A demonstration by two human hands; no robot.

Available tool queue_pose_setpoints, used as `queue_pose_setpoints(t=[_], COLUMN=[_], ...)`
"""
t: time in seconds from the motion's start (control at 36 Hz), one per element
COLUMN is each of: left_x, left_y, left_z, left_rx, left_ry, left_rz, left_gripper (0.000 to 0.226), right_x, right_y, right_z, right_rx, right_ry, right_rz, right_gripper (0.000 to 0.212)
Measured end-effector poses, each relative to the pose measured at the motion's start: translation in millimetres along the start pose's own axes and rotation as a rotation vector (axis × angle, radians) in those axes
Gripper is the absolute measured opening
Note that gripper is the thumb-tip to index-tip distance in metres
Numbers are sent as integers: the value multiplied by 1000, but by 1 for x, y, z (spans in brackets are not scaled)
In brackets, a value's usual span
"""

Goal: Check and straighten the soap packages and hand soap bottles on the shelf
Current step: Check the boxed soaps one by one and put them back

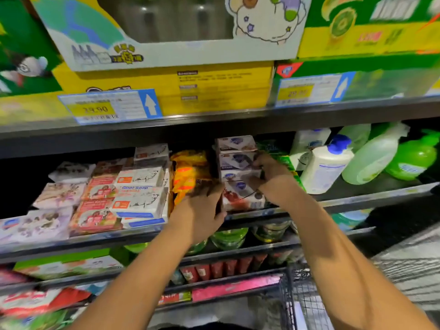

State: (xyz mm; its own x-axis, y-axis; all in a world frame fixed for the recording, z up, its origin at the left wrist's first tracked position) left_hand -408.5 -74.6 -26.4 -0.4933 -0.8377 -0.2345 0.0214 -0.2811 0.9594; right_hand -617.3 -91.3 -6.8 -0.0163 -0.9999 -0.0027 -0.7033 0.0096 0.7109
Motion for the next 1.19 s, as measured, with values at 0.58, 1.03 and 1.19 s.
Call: queue_pose_setpoints(t=[0.58, 1.03, 1.19], left_x=[-34, -51, -57], left_y=[25, 14, 17], left_z=[18, 18, 16], left_rx=[-791, -854, -734], left_ry=[-245, -339, -416], left_rz=[376, 138, 415], left_gripper=[63, 95, 53], right_x=[-85, -119, -128], right_y=[9, 5, -1], right_z=[-21, -20, -19], right_rx=[811, 1145, 1001], right_ry=[-136, -253, -246], right_rz=[-56, -76, -206], right_gripper=[47, 16, 52])
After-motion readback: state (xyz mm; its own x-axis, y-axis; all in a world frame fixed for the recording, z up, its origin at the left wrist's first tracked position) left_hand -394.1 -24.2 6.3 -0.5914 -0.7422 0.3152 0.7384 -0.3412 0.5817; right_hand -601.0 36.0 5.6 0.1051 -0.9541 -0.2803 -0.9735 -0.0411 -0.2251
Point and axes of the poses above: each hand's wrist, its own x-axis towards the middle knuckle, its own y-axis out of the back of the hand, z = x × y, the point moved 3 cm from there along x, towards the middle knuckle, and after that the axes turned 7 degrees about -z, right-handed, at the moved point
